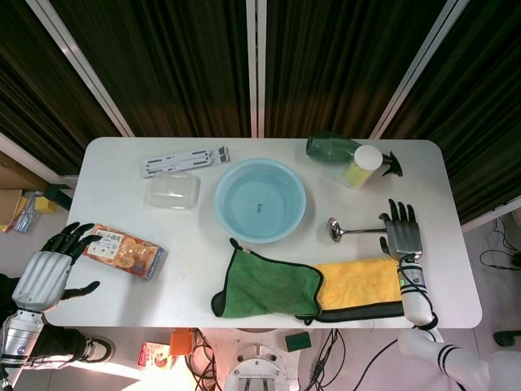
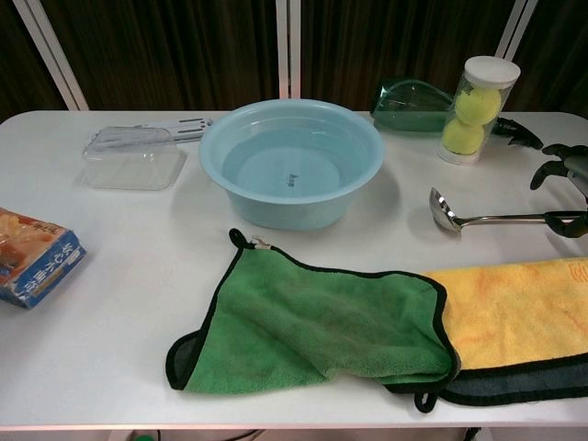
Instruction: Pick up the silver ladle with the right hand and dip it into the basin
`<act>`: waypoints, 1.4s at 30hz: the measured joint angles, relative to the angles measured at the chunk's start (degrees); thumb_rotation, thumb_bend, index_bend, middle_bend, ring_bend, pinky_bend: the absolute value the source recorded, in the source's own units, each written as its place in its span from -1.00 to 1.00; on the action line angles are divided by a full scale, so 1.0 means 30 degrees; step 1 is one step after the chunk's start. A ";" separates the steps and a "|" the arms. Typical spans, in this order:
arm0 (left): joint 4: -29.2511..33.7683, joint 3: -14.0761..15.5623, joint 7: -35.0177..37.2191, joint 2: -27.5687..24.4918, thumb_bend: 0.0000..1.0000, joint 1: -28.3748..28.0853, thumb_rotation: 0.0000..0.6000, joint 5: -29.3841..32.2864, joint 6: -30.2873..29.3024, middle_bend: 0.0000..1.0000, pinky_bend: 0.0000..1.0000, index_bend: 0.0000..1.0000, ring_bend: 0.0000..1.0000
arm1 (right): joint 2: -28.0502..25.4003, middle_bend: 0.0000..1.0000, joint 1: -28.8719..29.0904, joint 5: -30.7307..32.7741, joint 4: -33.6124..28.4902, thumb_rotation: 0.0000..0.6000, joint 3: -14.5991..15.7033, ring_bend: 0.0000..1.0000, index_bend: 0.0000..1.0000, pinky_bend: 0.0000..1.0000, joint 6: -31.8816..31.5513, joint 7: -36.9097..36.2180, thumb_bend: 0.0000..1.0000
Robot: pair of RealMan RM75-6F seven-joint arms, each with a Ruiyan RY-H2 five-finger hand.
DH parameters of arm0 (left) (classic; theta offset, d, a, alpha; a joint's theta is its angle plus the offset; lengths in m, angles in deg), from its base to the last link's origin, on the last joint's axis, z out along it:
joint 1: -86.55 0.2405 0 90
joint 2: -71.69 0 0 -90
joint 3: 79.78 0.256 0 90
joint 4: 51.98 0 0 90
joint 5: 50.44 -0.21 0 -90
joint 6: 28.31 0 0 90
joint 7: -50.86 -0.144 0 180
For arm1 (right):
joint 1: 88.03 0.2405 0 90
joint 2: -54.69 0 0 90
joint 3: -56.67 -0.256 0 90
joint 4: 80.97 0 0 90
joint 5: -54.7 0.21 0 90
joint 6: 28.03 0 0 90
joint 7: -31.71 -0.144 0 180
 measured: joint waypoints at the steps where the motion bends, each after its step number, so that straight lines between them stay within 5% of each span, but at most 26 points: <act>1: 0.0011 0.0012 -0.0006 0.0000 -0.95 -0.0004 1.00 -0.0010 0.0024 -0.73 -0.55 -0.51 -0.87 | 0.0101 -0.94 0.0016 -0.0091 0.0169 1.00 0.0016 -1.00 -0.25 -1.00 -0.0002 -0.0180 -0.24; 42: -0.0180 0.0029 0.0224 -0.0040 -0.96 0.0102 1.00 -0.0206 -0.0202 -0.73 -0.55 -0.50 -0.87 | 0.2913 -0.90 0.0840 -0.0442 0.4745 1.00 -0.0558 -1.00 0.00 -1.00 0.1060 -0.1116 -0.22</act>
